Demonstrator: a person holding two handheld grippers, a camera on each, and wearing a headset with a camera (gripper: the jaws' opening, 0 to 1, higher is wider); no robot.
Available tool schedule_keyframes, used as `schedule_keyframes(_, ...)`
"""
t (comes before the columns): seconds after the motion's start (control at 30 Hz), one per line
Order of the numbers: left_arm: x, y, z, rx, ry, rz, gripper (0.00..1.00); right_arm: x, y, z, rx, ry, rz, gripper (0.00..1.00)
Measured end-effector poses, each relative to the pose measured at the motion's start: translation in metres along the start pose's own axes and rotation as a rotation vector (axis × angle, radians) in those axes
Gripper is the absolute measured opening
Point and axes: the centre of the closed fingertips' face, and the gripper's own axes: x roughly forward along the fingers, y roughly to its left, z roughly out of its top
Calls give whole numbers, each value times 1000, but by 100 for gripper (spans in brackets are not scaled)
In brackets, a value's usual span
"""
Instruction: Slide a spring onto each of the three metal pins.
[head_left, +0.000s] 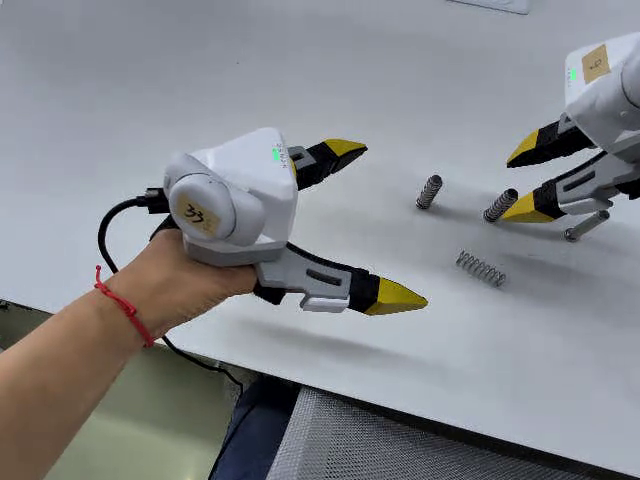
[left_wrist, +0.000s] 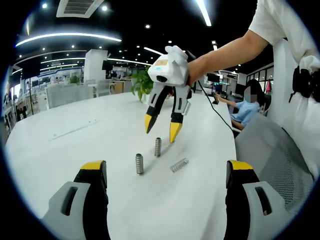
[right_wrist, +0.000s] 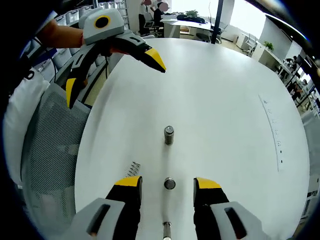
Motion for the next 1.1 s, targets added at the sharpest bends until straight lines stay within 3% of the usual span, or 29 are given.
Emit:
schedule_keyframes(0.47, -5, -2, 5, 16, 17, 10, 99, -34, 8, 0, 27, -146, -62, 65)
schedule_keyframes(0.63, -6, -2, 8, 29, 26, 11, 99, -46, 12, -2, 56, -200, -72, 70)
schedule_keyframes(1.1, -8, -11, 14, 63, 63, 7, 97, -76, 49, -13, 109, -362, -98, 89)
